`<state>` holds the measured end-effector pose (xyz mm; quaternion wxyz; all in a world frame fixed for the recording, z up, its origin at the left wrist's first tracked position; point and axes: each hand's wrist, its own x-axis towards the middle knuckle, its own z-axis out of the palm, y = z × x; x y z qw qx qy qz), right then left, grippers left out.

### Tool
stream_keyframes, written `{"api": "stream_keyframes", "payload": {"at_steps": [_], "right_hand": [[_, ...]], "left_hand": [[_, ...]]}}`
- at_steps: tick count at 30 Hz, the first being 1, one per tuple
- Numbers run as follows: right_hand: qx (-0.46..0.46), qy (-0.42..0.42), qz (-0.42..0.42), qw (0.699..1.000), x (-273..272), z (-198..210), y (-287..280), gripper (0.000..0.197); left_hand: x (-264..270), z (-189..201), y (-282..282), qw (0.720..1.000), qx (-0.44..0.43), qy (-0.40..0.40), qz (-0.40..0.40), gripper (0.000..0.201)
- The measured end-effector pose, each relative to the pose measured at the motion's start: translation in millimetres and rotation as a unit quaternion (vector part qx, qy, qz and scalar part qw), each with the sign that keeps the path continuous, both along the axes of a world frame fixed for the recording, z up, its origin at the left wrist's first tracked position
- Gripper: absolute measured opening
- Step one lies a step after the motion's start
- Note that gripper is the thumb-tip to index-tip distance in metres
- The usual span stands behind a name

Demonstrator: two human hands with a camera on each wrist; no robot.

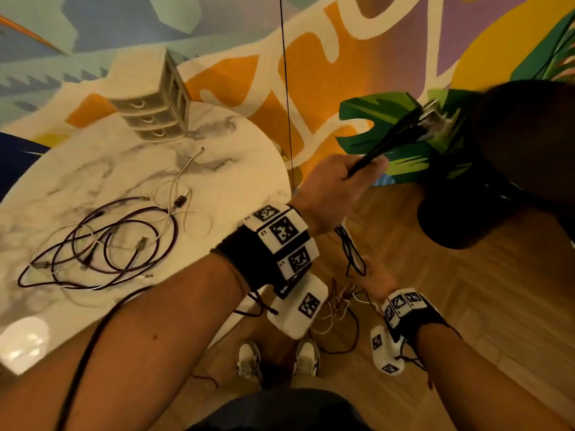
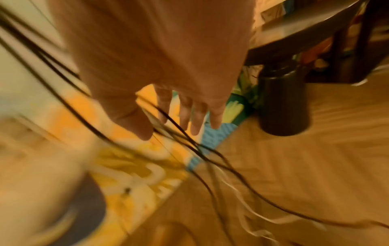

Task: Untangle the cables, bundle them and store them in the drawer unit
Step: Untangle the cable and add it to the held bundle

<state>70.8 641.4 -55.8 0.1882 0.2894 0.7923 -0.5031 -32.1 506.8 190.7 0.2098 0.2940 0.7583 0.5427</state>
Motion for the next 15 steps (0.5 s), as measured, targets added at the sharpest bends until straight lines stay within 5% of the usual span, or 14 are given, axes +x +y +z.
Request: {"api": "stream_keyframes", "payload": {"at_steps": [3,6,8,12,15], "right_hand": [[-0.143,0.13,-0.056,0.98,-21.2,55.7,-14.6,0.037],[-0.443,0.207,-0.141,0.861,-27.4,119.1,-29.0,0.022],[-0.532,0.219,-0.144,0.805,-30.4,145.1,-33.5,0.04],[-0.335,0.188,-0.031,0.923,-46.1,153.7,-47.4,0.051],[-0.255,0.164,-0.036,0.952,-55.6,154.8,-65.8,0.045]], "left_hand": [[3.4,-26.1,1.8,0.995,-0.045,-0.082,-0.025,0.041],[3.5,-47.2,-4.5,0.985,-0.059,-0.157,-0.036,0.022],[2.1,-64.3,-9.6,0.984,-0.088,-0.149,-0.047,0.02],[12.0,-86.7,-23.1,0.981,-0.133,-0.11,-0.09,0.056],[15.2,-92.8,-36.5,0.982,-0.142,-0.047,-0.116,0.057]]}}
